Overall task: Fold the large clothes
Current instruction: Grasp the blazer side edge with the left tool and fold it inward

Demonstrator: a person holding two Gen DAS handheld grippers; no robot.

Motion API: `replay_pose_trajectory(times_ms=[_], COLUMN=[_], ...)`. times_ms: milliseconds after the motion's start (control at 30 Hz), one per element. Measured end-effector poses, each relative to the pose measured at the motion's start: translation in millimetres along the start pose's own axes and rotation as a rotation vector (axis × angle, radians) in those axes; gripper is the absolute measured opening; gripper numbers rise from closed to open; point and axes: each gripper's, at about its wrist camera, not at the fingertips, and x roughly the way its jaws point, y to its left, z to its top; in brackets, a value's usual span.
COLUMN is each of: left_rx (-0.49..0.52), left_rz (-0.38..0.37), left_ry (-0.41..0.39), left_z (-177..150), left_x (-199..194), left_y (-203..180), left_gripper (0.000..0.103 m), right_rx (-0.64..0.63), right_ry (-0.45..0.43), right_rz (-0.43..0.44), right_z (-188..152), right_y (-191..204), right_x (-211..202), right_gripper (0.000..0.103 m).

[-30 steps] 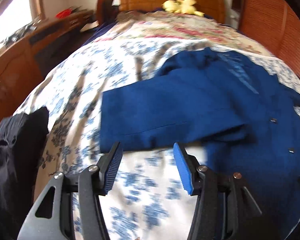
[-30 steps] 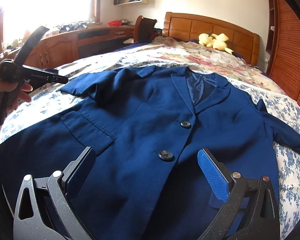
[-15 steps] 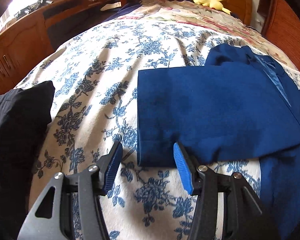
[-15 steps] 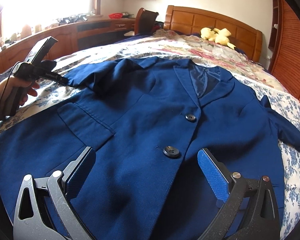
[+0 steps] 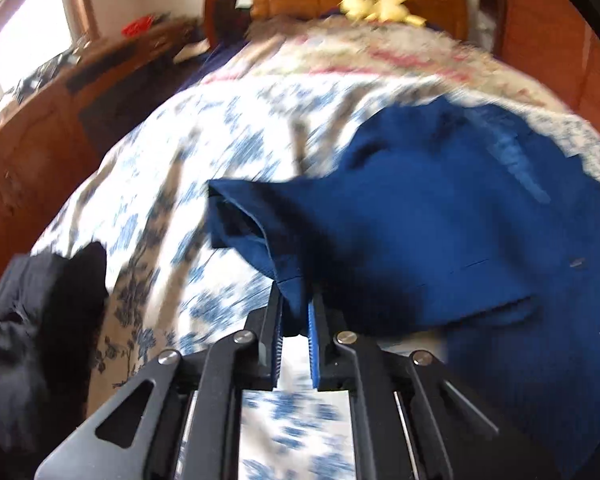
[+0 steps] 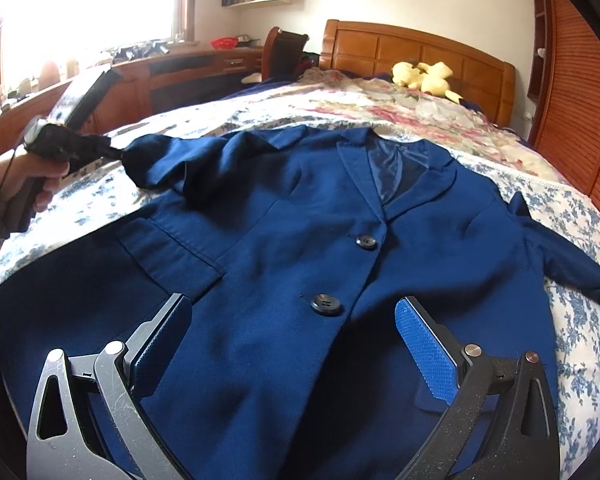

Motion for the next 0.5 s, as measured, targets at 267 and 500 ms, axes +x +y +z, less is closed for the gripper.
replay_pose_trajectory(times_ms=[267,500], left_rx=[0.113,0.199], left_rz=[-0.12,-0.269], left_ry=[-0.183,-0.259], left_z=[25,3], left_x=[-99,-152], left_y=[-87,-152], left_gripper=[0.006,0.006], right_rx=[0.024,0.048], right_ry=[-0.01,0.004], right_rz=[-0.059,-0.118], right_z=[-3,-18], right_y=[-23,-43], right_x=[-31,-57], right_gripper=[0.103,0.103])
